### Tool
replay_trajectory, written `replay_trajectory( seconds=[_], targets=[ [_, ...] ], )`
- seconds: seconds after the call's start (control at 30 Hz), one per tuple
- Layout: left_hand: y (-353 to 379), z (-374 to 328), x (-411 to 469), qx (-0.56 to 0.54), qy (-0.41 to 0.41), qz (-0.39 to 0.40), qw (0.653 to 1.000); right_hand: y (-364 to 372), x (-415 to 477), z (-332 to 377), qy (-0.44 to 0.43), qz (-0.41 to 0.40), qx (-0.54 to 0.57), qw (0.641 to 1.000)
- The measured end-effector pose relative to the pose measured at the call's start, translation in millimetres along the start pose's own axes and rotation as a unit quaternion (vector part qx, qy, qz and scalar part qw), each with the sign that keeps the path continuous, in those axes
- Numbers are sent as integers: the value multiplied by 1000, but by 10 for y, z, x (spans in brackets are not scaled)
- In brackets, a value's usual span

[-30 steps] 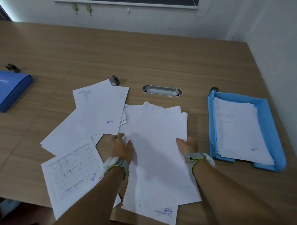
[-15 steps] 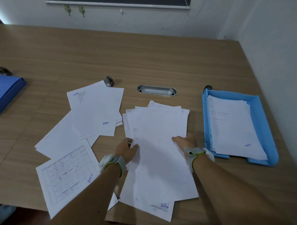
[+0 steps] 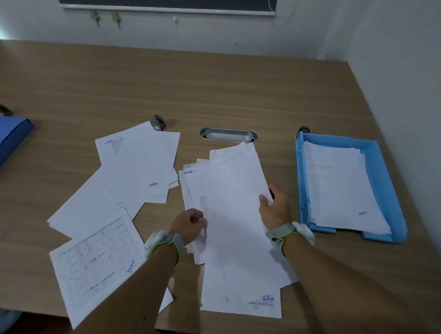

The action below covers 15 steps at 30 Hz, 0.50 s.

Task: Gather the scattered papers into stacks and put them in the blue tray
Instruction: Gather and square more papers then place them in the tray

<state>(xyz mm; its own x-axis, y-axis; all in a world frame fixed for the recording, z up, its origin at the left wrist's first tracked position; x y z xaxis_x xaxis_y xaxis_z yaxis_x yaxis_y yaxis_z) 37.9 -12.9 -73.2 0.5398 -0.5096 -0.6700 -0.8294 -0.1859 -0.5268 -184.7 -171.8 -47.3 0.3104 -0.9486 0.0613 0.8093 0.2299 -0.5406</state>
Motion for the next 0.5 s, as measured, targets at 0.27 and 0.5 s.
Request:
replay_trajectory(
  seconds=[0.27,0.5],
  targets=[
    [-141,-68,55,-58,-59,16,996,-207,105,61,5,-13,94,996],
    [-490,-493,31,-204,-30,-2,979,-272,419,399,2,16,169,985]
  ],
)
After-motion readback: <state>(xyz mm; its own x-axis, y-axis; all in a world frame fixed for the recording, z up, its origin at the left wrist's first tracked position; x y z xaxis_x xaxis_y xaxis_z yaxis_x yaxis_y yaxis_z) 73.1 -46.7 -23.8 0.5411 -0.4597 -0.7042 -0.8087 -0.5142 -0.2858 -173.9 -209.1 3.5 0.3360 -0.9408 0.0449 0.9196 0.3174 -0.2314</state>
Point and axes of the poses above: each hand's wrist, its own x-axis towards the middle knuckle, its own y-axis out of the palm, z = x × y, the point moved 7 cm from there along x, towards the middle knuckle, and after that the axes turned 15 degrees about -y, right-handed, at the moved point
